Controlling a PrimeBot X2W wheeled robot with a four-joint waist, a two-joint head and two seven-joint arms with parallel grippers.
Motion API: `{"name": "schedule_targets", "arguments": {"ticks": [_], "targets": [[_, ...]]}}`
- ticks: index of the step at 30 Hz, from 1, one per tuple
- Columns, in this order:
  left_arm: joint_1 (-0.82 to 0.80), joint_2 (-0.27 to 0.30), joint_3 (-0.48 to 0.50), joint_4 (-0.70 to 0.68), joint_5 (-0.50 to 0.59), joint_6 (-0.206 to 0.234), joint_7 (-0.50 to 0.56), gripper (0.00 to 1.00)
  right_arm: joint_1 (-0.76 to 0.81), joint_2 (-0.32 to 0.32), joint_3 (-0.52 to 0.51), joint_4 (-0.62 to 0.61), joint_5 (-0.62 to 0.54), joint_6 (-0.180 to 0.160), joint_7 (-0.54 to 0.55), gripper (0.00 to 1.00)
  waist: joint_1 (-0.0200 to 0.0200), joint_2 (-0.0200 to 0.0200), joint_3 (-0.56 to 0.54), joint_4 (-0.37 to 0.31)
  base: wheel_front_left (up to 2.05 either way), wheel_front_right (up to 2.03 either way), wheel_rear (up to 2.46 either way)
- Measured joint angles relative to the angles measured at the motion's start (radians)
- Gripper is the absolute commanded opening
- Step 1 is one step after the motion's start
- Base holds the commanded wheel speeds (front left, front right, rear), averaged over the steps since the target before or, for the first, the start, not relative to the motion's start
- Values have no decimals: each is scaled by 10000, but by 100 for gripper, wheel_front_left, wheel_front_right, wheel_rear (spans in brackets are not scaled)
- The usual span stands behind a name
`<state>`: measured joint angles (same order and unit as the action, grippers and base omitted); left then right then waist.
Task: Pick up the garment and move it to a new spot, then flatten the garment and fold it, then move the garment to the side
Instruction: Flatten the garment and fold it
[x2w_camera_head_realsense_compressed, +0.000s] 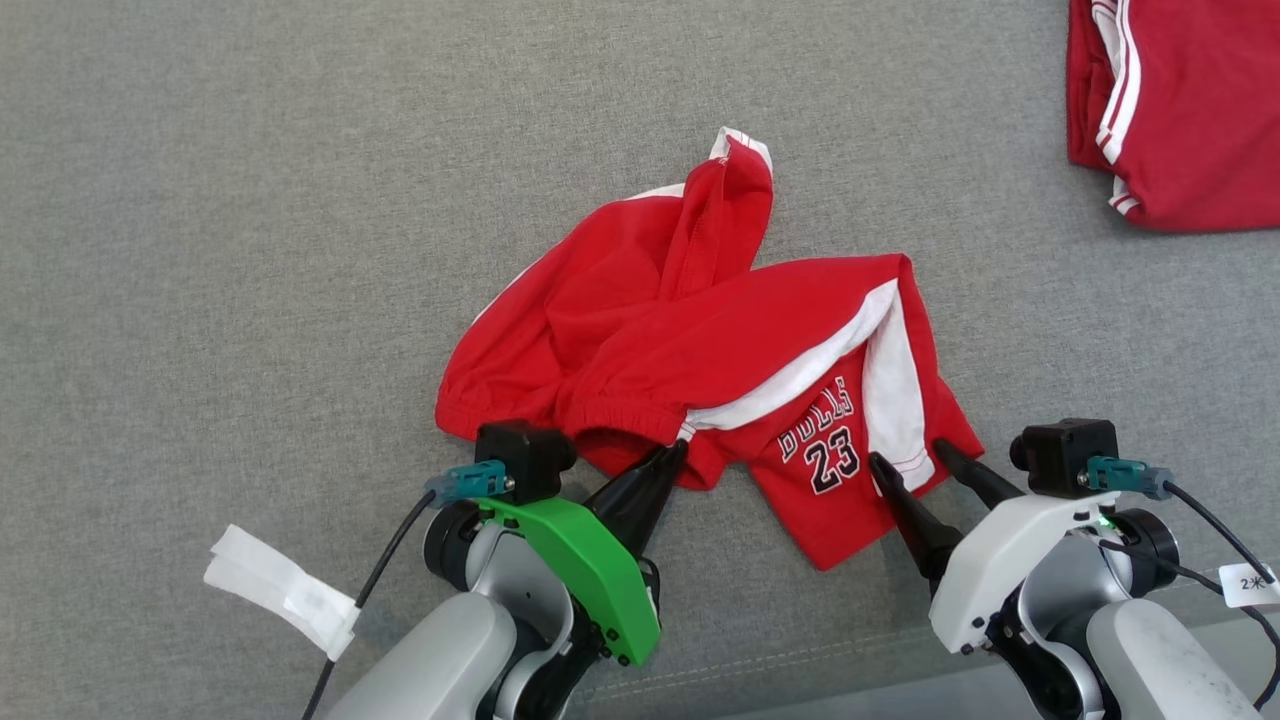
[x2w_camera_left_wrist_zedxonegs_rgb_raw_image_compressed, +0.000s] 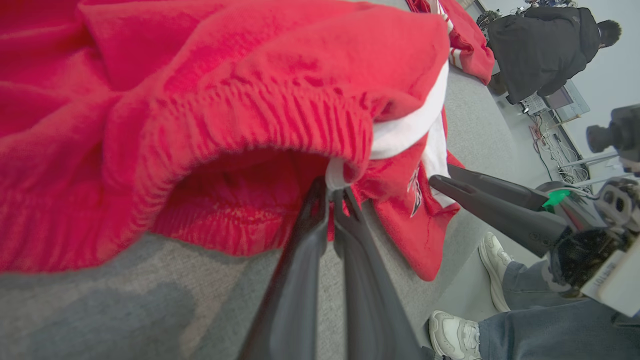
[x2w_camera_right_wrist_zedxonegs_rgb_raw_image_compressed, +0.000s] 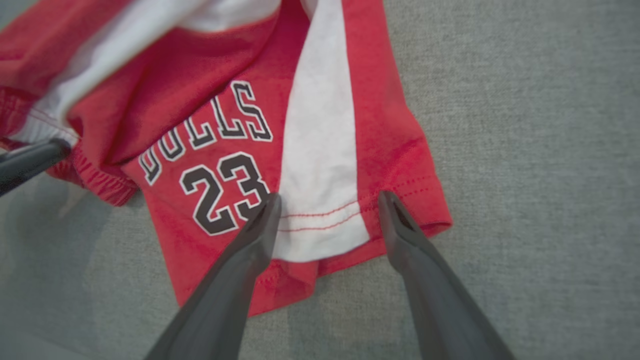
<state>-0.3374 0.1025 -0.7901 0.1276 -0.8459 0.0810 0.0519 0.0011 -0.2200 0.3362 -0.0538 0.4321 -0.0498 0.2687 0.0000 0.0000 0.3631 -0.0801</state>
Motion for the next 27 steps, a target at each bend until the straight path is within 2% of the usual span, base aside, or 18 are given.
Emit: {"name": "schedule_targets", "arguments": {"ticks": [2,3,4,8,12,15,19,22,24,25,27], "targets": [[1,4,17,-4,0,10,2,0,-30,0,12,79,0,50,-44,75,0,0,-10,7,0,0,0],[1,6,23,-4,0,38,2,0,-44,2,21,127,0,56,-44,56,0,0,-17,8,0,0,0],[2,12,29,-4,0,61,2,0,-62,4,25,176,0,58,-46,47,0,0,-26,7,0,0,0],[6,13,35,-4,0,63,2,0,-113,6,21,318,6,73,-90,34,0,0,-72,-7,0,0,0],[16,23,44,-4,0,73,2,0,-113,6,27,468,17,134,-130,10,0,0,-125,-41,0,0,0],[51,46,63,-4,0,73,2,0,-115,8,63,537,19,169,-132,0,0,0,-169,-72,0,0,0],[122,81,92,-10,-2,75,4,0,-119,15,96,614,21,230,-134,0,0,0,-245,-134,0,0,0],[124,88,98,-21,-2,75,10,0,-119,15,92,619,21,230,-146,7,0,0,-282,-166,0,0,0],[127,100,111,-31,-2,79,15,0,-119,13,92,616,21,232,-148,7,0,0,-304,-187,0,0,0],[128,117,134,-58,-2,105,15,0,-119,2,90,608,21,234,-186,0,0,0,-323,-209,0,0,0],[129,163,182,-71,-4,123,19,0,-119,-13,71,550,46,288,-232,0,0,0,-341,-229,0,0,0]]}}
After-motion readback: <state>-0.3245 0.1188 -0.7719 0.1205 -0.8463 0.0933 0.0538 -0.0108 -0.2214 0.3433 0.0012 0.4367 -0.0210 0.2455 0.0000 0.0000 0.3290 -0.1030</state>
